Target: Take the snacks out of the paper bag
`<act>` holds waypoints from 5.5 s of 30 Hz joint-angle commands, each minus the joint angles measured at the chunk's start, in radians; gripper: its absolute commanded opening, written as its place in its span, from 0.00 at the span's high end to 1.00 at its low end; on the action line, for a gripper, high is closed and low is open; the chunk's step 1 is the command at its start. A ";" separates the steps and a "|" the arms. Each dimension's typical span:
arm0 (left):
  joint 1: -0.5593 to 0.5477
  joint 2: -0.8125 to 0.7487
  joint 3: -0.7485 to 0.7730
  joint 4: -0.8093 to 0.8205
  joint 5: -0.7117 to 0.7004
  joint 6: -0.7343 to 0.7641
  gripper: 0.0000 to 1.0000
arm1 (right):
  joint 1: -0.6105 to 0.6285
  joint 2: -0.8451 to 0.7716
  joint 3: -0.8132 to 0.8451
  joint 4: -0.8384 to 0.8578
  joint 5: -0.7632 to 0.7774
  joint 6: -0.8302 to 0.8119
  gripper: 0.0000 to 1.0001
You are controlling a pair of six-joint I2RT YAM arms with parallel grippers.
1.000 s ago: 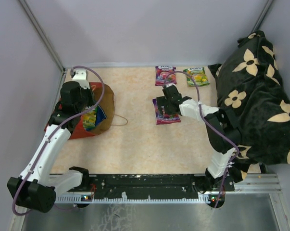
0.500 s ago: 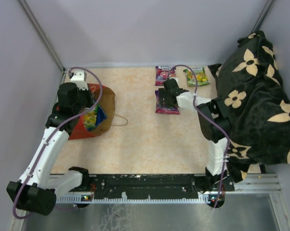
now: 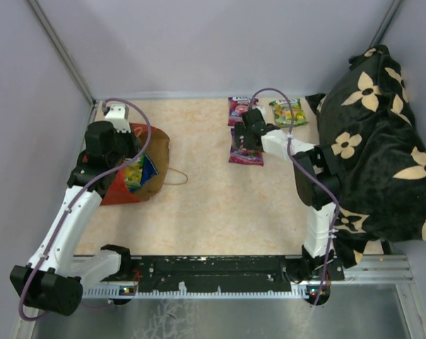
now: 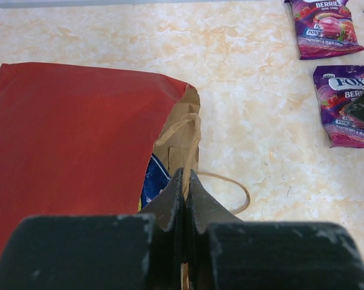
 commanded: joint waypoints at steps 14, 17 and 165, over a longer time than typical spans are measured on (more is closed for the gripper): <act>0.002 -0.043 -0.040 0.068 0.050 -0.007 0.99 | 0.314 0.015 -0.125 1.073 -0.565 0.605 0.19; 0.001 -0.038 -0.043 0.072 0.053 -0.001 0.99 | 0.361 0.198 -0.013 1.146 -0.574 0.722 0.22; 0.020 -0.021 0.013 -0.025 -0.026 0.018 0.98 | 0.101 -0.323 -0.760 0.835 -0.872 0.324 0.53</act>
